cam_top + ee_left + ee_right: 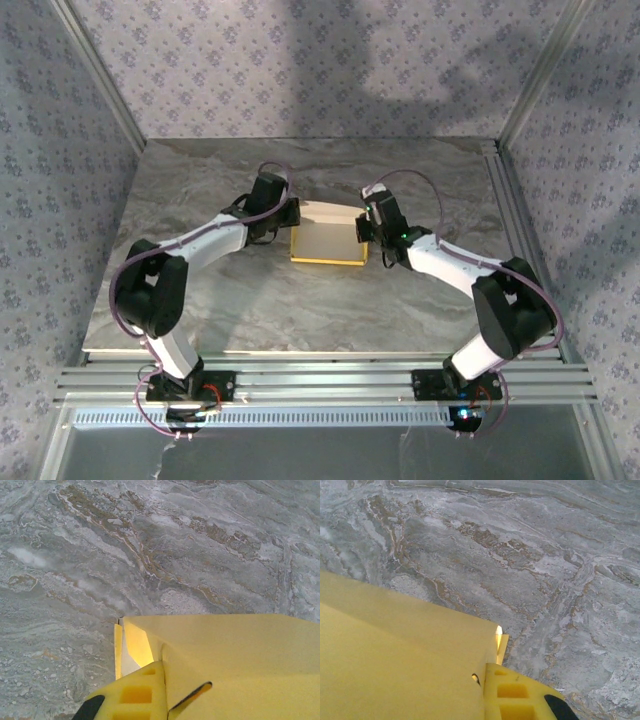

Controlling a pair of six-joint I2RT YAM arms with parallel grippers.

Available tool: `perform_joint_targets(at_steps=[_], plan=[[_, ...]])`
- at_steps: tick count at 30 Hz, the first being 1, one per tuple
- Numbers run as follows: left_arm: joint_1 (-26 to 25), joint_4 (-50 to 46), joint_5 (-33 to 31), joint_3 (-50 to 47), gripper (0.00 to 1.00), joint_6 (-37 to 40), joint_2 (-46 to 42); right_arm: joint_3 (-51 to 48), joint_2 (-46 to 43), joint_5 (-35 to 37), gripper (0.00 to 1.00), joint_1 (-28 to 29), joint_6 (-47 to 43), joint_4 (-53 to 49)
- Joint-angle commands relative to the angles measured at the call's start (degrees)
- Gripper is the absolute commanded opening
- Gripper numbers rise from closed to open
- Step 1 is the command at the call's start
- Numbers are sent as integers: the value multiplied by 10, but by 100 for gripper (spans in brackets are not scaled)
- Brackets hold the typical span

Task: Fold the paper box

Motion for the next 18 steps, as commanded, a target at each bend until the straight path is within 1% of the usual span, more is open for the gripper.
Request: perform_joint_targets(at_steps=[1,3,13,18], plan=[[-4,44,17,-32,0,-48,-28,-32,-16,12,0,12,28,55],[-4,57,17,-50,0,-53,-37,-43,-18,11,0,17,34,65],[-19,89,12,-101,0,-73,-55,-70,-19,51,0,54,57,73],[-27,111,5,-127,0,-84,-62,-102,-23,71,0,70,69,100]])
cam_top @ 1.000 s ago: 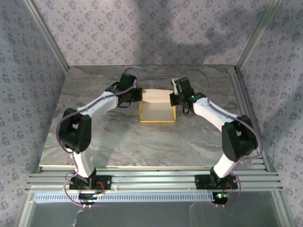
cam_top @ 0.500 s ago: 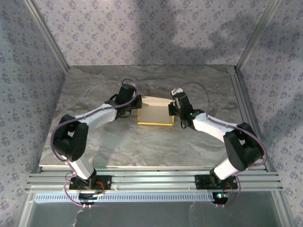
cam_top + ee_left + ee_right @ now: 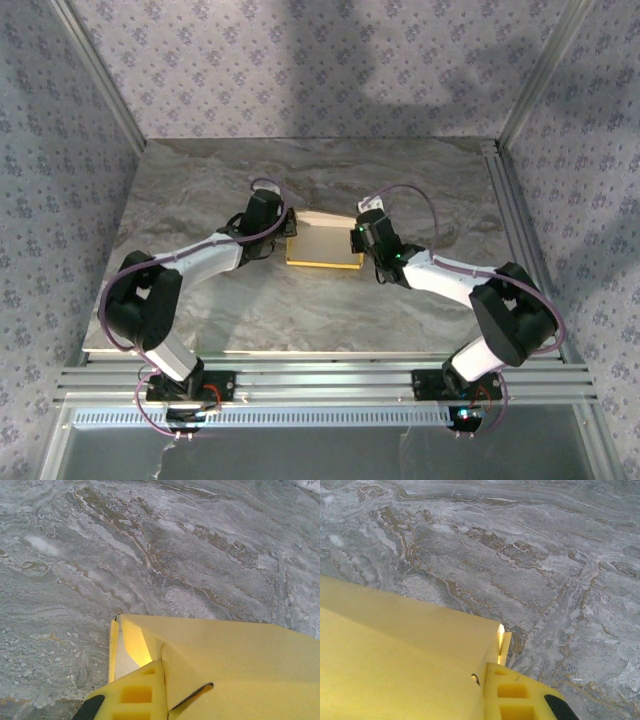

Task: Fold the paper box

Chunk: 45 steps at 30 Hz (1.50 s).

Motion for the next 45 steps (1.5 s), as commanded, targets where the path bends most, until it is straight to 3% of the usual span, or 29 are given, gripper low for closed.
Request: perform_joint_targets(at_steps=[1,16,30,36,42,45], plan=[[-12,4,37,-22,0,-48,-14,-33,-8,3,0,15,32,13],[-38,129,14,-151,0,-47,-38,-187,-19,31,0,38,27,230],[-56,202,-10,-230,4,-48,-43,-234,0,59,0,53,41,260],[-65,214,-20,-242,5,-33,-42,-237,-15,66,9,60,24,251],[-81,212,-53,-246,0,5,-43,-206,-115,57,23,64,25,151],[-86,211,-67,-248,0,22,-36,-182,-163,35,37,59,38,85]])
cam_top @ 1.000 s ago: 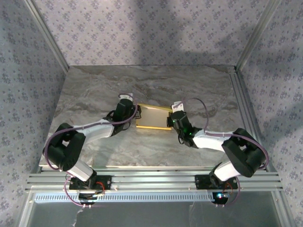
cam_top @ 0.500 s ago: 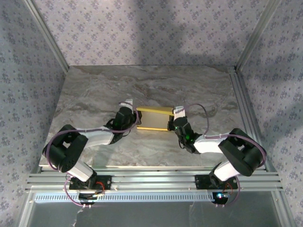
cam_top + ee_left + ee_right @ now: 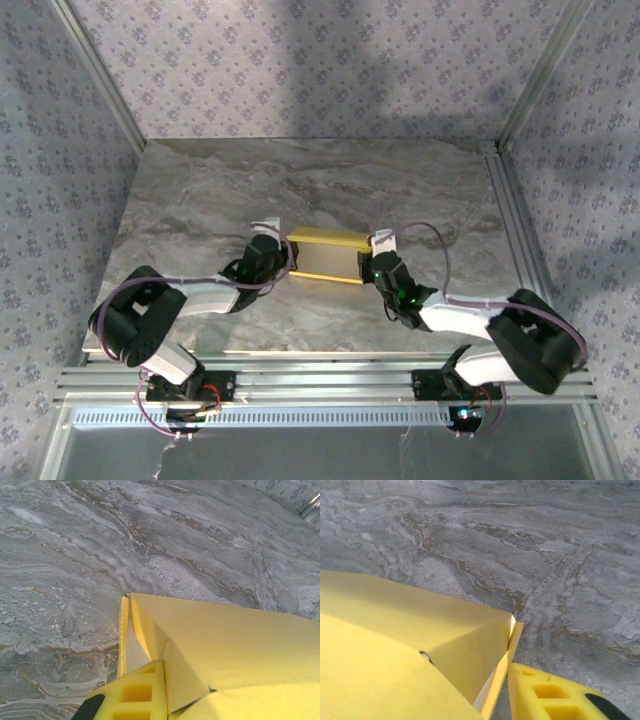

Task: Fold the paper box

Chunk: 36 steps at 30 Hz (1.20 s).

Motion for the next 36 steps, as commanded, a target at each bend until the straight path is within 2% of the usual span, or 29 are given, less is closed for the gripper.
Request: perform_joint_targets(at_steps=[1,4,9,14,17,21,23,28,31,36], plan=[[-12,-63,-4,-20,0,17,14,36,-54,-22,39,-2,21,-109],[-18,-65,-21,-18,0,28,20,37,-104,-52,47,-2,37,-147],[-33,-67,-54,-16,0,39,20,48,-193,-87,52,6,74,-222],[-47,-70,-81,-13,0,47,19,58,-275,-95,56,6,116,-274],[-56,-67,-97,-13,0,50,23,87,-289,-68,60,1,158,-318],[-63,-60,-107,-14,0,50,30,156,-247,-76,59,-43,223,-394],[-64,-55,-112,-16,0,50,34,201,-211,-101,54,-81,248,-427],[-66,-55,-122,-15,0,52,36,303,-98,-232,53,-183,301,-498],[-67,-54,-126,-15,0,53,35,349,-21,-286,53,-208,306,-539],[-68,-54,-128,-15,0,54,34,381,75,-390,46,-237,301,-508]])
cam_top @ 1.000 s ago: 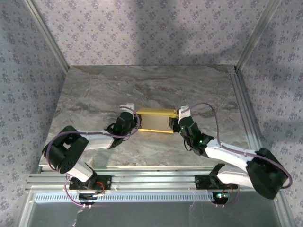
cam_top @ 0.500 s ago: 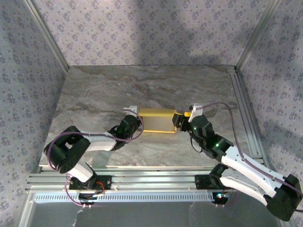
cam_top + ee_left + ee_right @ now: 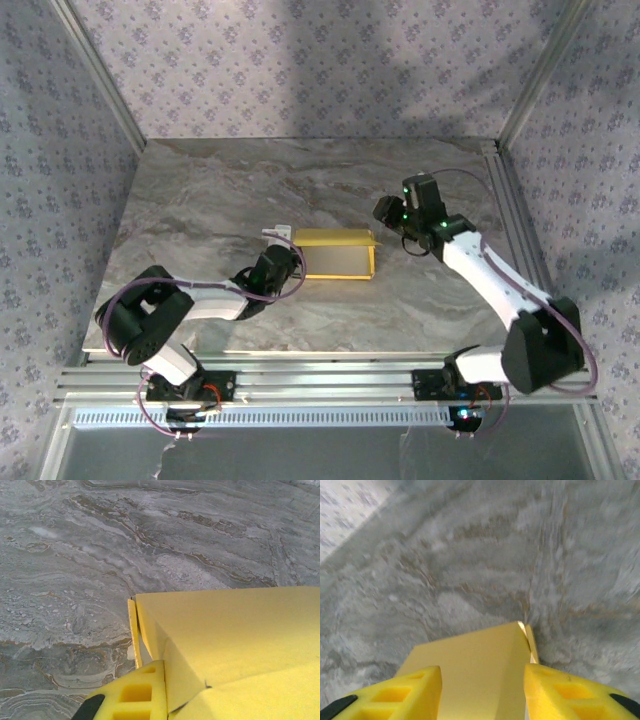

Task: Fold the paper box

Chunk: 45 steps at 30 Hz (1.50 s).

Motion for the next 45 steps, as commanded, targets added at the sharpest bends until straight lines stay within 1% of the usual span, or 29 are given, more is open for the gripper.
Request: perform_joint_targets(at_steps=[1,3,5,8,13,16,21,24,29,36,45], plan=[[-3,-60,-5,-12,0,4,18,38,49,-105,46,-12,15,-31],[-3,-63,-7,-11,0,3,17,53,68,-125,46,-6,13,-39],[-4,-64,-9,-11,0,2,16,56,74,-118,46,4,13,-57],[-5,-64,-12,-9,0,0,17,35,74,-115,44,7,24,-55],[-10,-66,-20,-2,0,0,21,7,77,-114,39,17,33,-38],[-14,-66,-26,1,0,-1,23,-1,81,-115,35,18,34,-30],[-19,-73,-40,2,0,-7,23,-5,85,-113,31,22,34,-31],[-23,-77,-49,3,0,-13,22,-20,84,-111,27,27,39,-21],[-30,-79,-62,5,0,-21,28,-37,88,-110,25,36,43,-9],[-39,-78,-71,5,0,-28,36,-61,90,-103,18,38,44,6],[-51,-75,-79,-8,0,-45,36,-94,81,-87,14,49,43,31]])
